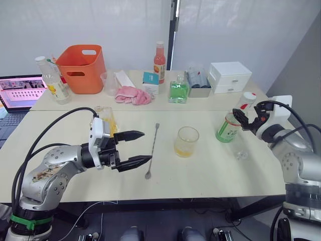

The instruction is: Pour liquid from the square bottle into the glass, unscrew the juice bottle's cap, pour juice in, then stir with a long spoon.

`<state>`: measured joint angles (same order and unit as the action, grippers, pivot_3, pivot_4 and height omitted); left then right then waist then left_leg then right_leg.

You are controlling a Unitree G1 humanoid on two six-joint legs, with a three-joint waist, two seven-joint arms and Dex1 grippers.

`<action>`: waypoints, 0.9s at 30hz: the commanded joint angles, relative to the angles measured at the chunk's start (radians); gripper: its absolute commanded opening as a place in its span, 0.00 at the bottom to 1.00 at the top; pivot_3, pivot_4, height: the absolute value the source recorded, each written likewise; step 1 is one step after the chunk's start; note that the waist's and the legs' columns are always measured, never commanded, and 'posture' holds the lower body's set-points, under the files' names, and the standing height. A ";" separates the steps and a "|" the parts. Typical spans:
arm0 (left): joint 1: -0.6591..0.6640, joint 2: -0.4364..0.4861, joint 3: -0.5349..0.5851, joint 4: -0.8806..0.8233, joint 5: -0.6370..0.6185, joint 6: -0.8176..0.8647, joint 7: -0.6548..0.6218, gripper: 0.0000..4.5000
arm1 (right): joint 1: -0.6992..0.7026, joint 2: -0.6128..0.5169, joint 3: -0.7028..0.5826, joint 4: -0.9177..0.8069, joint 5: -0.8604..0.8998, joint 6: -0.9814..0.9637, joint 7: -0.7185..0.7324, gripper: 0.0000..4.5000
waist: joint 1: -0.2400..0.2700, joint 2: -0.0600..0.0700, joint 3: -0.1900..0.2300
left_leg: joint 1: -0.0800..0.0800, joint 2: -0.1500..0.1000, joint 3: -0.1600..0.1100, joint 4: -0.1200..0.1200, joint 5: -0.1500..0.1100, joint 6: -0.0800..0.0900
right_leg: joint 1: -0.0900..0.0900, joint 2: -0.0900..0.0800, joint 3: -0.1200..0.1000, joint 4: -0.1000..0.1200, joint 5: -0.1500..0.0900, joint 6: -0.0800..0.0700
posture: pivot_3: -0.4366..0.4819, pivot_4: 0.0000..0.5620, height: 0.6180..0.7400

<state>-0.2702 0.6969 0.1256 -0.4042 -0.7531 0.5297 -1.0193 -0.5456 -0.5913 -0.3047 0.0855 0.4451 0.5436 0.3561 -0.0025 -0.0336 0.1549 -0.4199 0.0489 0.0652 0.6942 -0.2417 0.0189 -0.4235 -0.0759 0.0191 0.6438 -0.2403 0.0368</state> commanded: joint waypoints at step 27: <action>-0.023 0.008 0.009 -0.002 -0.007 -0.013 -0.013 1.00 | 0.021 -0.096 -0.122 -0.317 0.252 0.101 0.198 0.30 | -0.004 0.008 0.005 | -0.002 0.000 -0.001 0.000 0.000 0.000 | -0.002 0.000 0.000 0.000 0.000 0.000 | 0.48 0.27 0.79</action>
<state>-0.2755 0.6984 0.1217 -0.4044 -0.7499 0.5287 -1.0208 -0.5225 -0.6520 -0.3667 -0.1168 0.6169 0.6040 0.5314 -0.0061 -0.0256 0.1599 -0.4222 0.0490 0.0641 0.6938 -0.2417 0.0189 -0.4252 -0.0761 0.0185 0.6432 -0.2402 0.0373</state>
